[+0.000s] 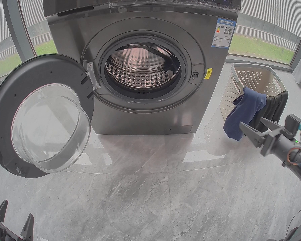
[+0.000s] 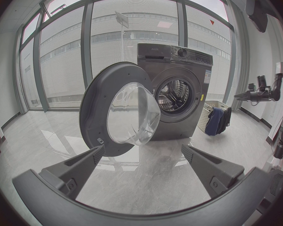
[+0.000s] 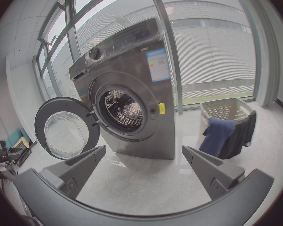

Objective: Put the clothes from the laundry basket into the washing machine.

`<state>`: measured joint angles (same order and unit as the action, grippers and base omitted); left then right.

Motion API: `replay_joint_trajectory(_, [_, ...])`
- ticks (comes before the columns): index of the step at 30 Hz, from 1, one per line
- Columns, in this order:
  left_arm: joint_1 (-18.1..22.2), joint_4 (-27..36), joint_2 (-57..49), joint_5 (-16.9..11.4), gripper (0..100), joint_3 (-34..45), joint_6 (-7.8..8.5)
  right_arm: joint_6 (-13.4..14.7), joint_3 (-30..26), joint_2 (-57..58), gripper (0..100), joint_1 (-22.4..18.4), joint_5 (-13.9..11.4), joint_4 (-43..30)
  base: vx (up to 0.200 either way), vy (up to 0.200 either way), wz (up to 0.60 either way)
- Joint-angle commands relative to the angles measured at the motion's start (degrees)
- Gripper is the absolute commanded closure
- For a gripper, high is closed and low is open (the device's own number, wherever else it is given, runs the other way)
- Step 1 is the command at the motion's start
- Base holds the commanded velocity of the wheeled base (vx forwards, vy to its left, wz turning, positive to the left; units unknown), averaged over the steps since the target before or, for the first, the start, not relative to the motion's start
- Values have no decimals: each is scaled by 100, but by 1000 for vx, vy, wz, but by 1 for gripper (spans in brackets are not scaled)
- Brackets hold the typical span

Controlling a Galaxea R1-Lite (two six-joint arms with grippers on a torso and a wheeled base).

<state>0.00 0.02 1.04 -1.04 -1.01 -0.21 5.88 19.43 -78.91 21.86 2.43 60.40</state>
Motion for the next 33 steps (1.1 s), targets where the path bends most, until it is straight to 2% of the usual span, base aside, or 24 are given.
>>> replay_joint_trajectory(1, [0, -2, -104, -2, 0, 101, 3, -139, -1943, 3707, 0, -1219, -93, -1145, 0, 0, 0])
replay_joint_trajectory(2, [0, -2, -104, -11, 0, 92, 3, -139, -1943, 4252, 0, -1263, -102, -1699, 0, 0, 0])
replay_joint_trajectory(3, [0, -2, -104, -11, 0, 92, 3, -139, -1943, 4323, 0, -1272, -102, -1769, 0, 0, 0])
replay_joint_trajectory(4, [0, -2, -104, -2, 0, 101, 3, -183, -1934, 5105, 0, -1289, -111, -2683, 0, 0, 0])
replay_joint_trajectory(5, [0, -2, -104, -11, 0, 101, -6, -218, -1934, 5316, 0, -1289, -120, -2912, 0, 0, 0])
replay_joint_trajectory(7, [0, -2, -104, -11, 0, 101, -6, -350, -1908, 6291, 0, -1360, -190, -3949, 0, 0, 0])
replay_joint_trajectory(14, [0, -2, -104, -2, 0, 101, 3, -350, -1934, 7487, 0, -1790, -489, -5091, 0, 0, 0])
replay_joint_trajectory(17, [0, -2, -104, -2, 0, 92, 3, -333, -1934, 7891, 0, -2133, -805, -5663, 0, 0, 0])
replay_joint_trajectory(19, [0, -2, -104, -2, 0, 101, 3, -289, -1934, 7891, 0, -2151, -884, -5689, 0, 0, 0])
replay_joint_trajectory(22, [0, -2, -104, -2, 0, 101, 3, -218, -1934, 7891, 0, -2133, -858, -5645, 0, 0, 0])
replay_joint_trajectory(24, [0, -2, -104, -2, 0, 101, 3, -271, -1943, 7891, 0, -2133, -796, -5733, 0, 0, 0])
replay_joint_trajectory(26, [0, -2, -104, -2, 0, 101, 3, -333, -1926, 7891, 0, -2142, -524, -5821, 0, 0, 0])
replay_joint_trajectory(27, [0, -2, -104, -2, 0, 101, -6, -359, -1917, 7891, 0, -2133, -471, -5838, 0, 0, 0])
replay_joint_trajectory(30, [0, -2, -104, -11, 0, 101, -6, -526, -1917, 7891, 0, -2133, -533, -5838, 0, 0, 0])
replay_joint_trajectory(33, [0, -2, -104, -11, 0, 92, -14, -429, -1917, 7891, 0, -2168, -14, -6137, 0, 0, 0])
